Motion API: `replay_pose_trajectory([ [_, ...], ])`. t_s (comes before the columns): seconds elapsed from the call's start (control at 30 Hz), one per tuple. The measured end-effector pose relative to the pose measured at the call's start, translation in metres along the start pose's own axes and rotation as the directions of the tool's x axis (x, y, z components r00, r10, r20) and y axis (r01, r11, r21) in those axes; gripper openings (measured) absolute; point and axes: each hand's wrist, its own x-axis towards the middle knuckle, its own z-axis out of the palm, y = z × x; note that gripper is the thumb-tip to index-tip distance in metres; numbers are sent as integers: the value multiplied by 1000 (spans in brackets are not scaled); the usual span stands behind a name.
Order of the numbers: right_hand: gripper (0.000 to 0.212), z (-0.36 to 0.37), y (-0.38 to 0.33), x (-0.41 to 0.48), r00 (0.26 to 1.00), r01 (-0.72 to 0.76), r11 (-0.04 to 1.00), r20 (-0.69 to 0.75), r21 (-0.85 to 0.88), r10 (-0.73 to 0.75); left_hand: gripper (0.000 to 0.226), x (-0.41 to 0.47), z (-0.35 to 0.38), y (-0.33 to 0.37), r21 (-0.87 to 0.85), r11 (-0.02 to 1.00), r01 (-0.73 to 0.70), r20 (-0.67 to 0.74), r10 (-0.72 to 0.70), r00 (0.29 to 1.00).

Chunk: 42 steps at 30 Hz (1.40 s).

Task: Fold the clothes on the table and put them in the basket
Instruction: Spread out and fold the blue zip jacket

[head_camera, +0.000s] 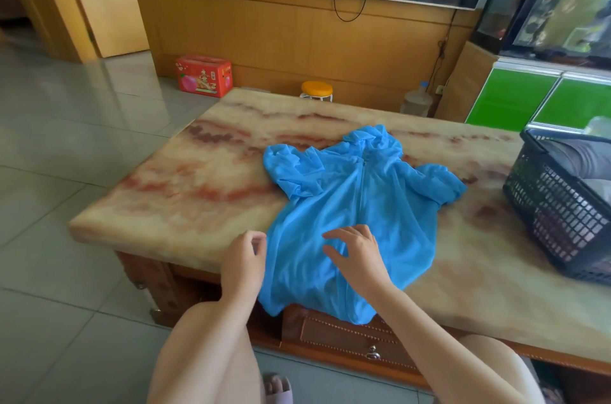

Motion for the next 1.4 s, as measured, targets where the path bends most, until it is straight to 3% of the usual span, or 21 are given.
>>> replay_pose_trajectory([
  [0.1,30,-1,-4,30,999,-48,998,19,39,47,19,9,12,6,49,993,-110,-40,112,993],
  [0.3,53,12,-14,110,988,-140,990,76,19,138,34,40,30,8,54,998,-15,5,15,1000],
  [0.47,81,36,-14,171,976,-114,967,155,-230,152,31,63,41,16,194,981,-13,24,9,1000],
  [0.6,56,56,-13,194,977,-43,950,186,-308,104,9,76,44,19,164,986,-41,22,37,999],
  [0.7,32,67,-12,200,991,-72,979,99,-190,92,3,82,45,18,83,995,-57,-52,62,997],
  [0.8,24,68,-18,212,990,-129,990,63,62,125,4,95,44,20,-51,998,-39,-80,35,996],
  [0.9,21,61,-35,240,989,-147,880,44,451,142,8,110,37,20,-155,987,40,-94,-55,994],
  [0.97,13,54,-54,257,996,-80,812,71,578,49,14,116,31,15,-164,981,101,-123,-121,985],
  [1.03,21,51,-70,265,979,-73,786,193,614,-61,17,119,25,8,-170,974,151,-149,-177,973],
  [1.1,38,53,-77,266,900,-109,850,414,515,-136,20,124,22,5,-186,961,207,-119,-231,966],
  [1.17,45,56,-68,271,845,-47,929,511,366,-159,21,127,22,7,-142,960,239,-62,-250,966],
  [1.3,26,49,-26,292,958,-62,955,285,292,-25,29,130,32,18,42,987,156,-47,-154,987],
  [1.4,27,45,13,305,970,-103,982,236,158,64,34,142,43,23,139,986,91,-27,-88,996],
])
